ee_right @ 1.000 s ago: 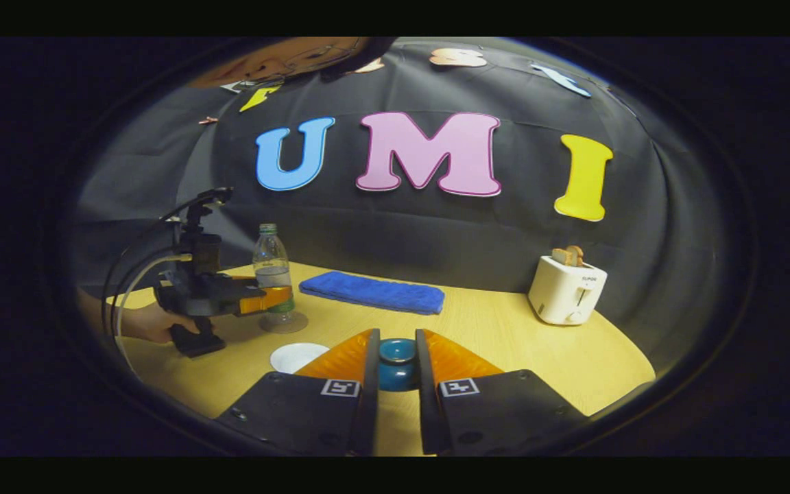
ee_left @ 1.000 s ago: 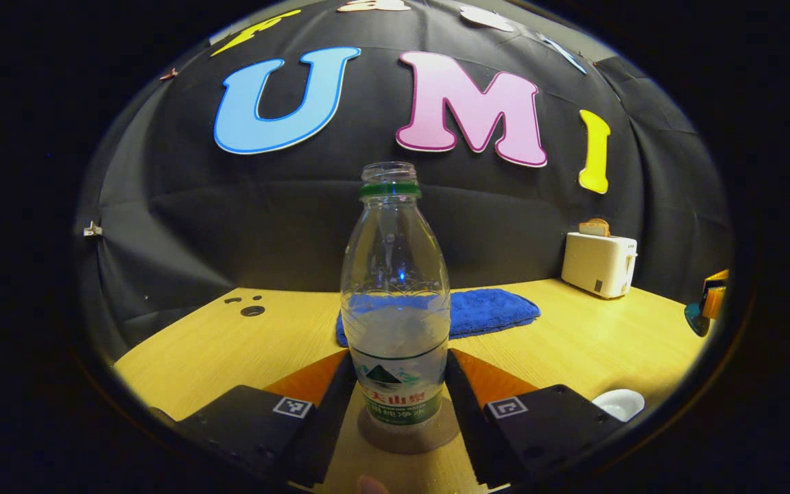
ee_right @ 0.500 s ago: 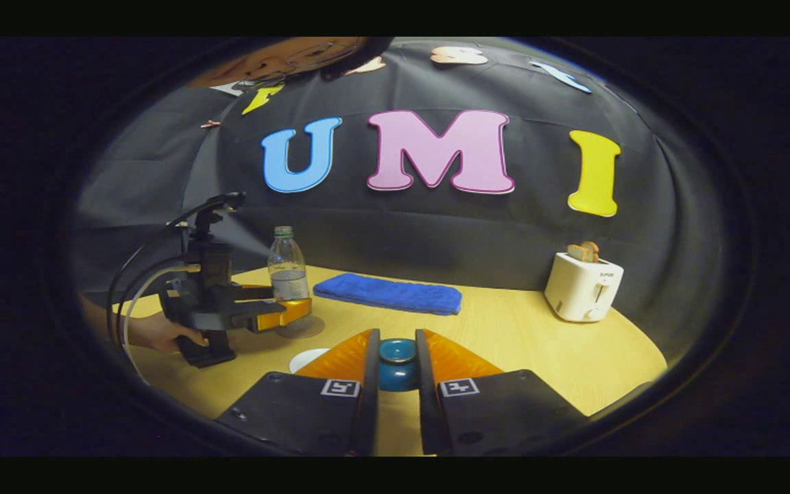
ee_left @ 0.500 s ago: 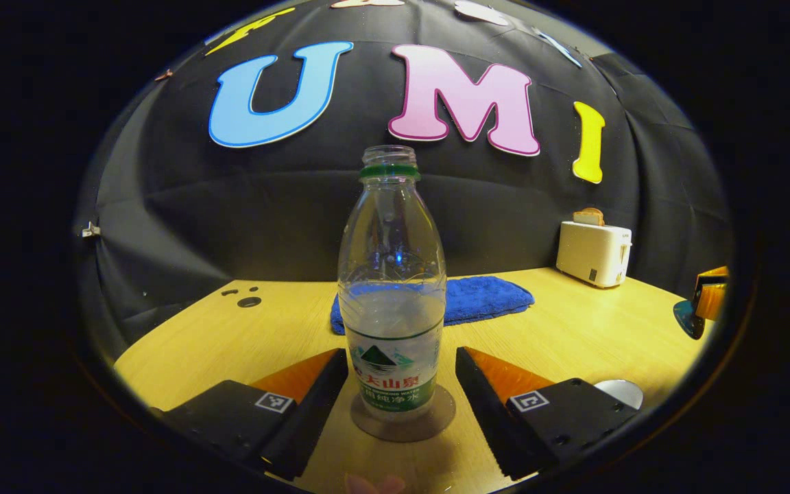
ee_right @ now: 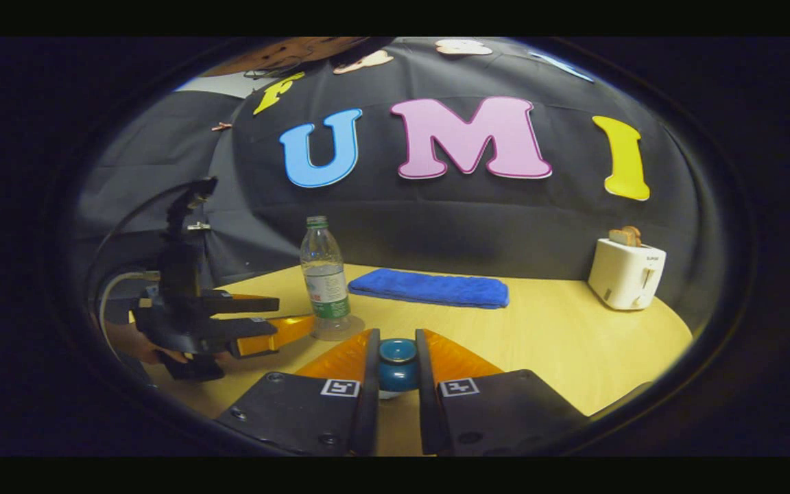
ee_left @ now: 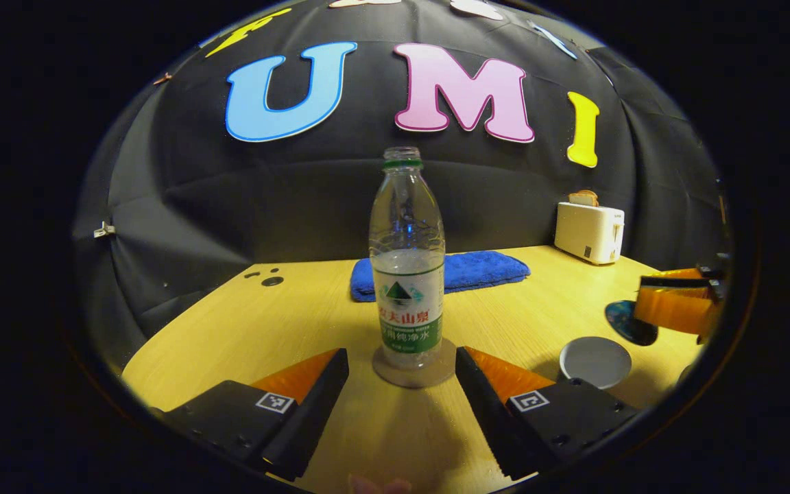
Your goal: Open the teacup lid with one hand, grasp the water bottle and pour water into the teacup with the other hand; after pouring, place the water bottle on the coaster and then close the teacup lid.
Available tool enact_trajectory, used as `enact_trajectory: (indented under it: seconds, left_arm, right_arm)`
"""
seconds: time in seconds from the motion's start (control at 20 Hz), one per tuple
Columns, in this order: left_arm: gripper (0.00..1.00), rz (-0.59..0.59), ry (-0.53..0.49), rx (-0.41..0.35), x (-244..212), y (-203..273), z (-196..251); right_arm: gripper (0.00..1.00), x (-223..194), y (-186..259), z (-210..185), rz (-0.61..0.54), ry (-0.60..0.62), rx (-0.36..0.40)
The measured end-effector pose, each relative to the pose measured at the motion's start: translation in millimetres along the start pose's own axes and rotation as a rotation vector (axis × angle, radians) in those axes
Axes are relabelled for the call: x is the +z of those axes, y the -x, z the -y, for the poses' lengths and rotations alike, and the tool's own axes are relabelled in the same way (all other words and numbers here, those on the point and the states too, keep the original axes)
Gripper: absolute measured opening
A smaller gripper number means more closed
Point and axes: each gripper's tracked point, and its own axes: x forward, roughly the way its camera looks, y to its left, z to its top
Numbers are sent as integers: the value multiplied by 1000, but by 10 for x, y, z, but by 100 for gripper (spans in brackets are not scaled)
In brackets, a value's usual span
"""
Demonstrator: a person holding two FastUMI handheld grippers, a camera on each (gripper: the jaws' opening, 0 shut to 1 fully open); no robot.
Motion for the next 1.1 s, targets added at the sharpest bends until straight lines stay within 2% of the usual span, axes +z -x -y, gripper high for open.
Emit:
enact_trajectory:
  seconds: [0.05,0.1,0.3,0.35,0.4,0.6,0.65,0.7,0.75,0.85,0.95,1.1]
  left_arm:
    - [98,4,-2,8,15,76,-25]
    - [98,6,-2,16,21,141,-45]
    - [98,35,-10,27,149,341,-68]
    - [98,42,-10,23,183,371,-58]
    - [98,49,-9,19,205,403,-54]
    - [98,53,-13,22,215,433,-83]
    - [98,55,-15,23,226,441,-100]
    - [98,58,-17,26,231,439,-115]
    - [98,60,-20,28,241,441,-131]
    - [98,63,-23,31,249,453,-159]
    - [98,63,-29,37,254,466,-186]
    - [98,64,-27,40,259,489,-194]
  right_arm:
    - [23,-32,-18,-29,-8,-1,5]
    - [28,-69,-39,-54,-16,-3,12]
    - [28,-202,-91,-135,-45,-2,30]
    - [23,-235,-96,-149,-51,0,31]
    - [27,-258,-111,-135,-57,5,23]
    - [28,-332,-147,-113,-78,4,12]
    - [22,-348,-155,-125,-80,4,12]
    - [28,-341,-160,-121,-79,11,9]
    - [28,-361,-167,-127,-78,21,4]
    - [34,-361,-169,-119,-78,35,-7]
    - [28,-368,-176,-106,-77,35,-12]
    - [41,-389,-175,-77,-95,31,-28]
